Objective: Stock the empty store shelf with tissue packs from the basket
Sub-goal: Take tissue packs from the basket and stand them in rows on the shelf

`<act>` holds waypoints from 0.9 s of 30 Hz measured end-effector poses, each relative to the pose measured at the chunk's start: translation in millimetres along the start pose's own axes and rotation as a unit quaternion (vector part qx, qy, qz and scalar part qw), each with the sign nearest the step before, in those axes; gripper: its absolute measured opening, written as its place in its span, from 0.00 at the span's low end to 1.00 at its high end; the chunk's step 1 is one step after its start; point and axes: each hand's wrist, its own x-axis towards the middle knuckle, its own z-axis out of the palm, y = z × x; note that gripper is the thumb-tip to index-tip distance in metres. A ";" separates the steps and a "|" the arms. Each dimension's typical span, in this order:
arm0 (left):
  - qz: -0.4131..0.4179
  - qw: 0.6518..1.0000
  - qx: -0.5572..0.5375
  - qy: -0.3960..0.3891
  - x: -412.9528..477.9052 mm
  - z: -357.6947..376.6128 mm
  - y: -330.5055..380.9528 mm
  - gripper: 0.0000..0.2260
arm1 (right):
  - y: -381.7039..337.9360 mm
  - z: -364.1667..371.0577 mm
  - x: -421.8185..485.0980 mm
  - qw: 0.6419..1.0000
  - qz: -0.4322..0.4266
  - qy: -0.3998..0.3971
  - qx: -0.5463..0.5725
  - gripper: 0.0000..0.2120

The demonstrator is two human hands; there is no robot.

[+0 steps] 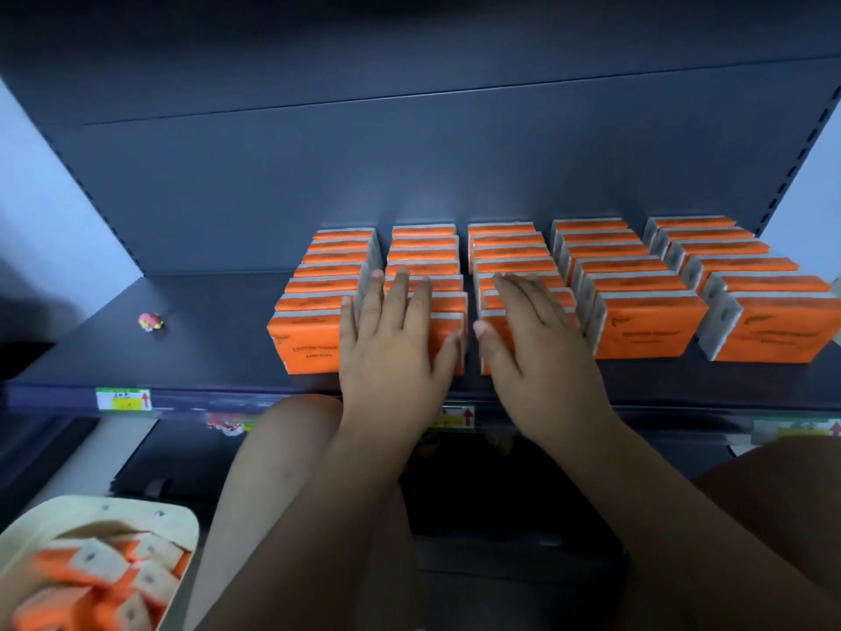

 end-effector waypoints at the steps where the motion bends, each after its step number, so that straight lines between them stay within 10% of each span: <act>1: -0.015 1.000 0.012 0.005 -2.9 -8.6 -6.1 0.31 | -9.9 1.5 -0.3 1.000 -0.006 0.001 0.019 0.29; 15: -0.279 0.944 0.175 0.037 -151.9 -167.6 -168.0 0.36 | -254.3 95.7 -51.5 0.946 -0.216 -0.113 0.214 0.31; 27: -0.494 0.834 0.230 -0.088 -297.0 -175.1 -248.8 0.40 | -338.7 221.1 -107.5 0.883 -0.261 -0.384 0.066 0.24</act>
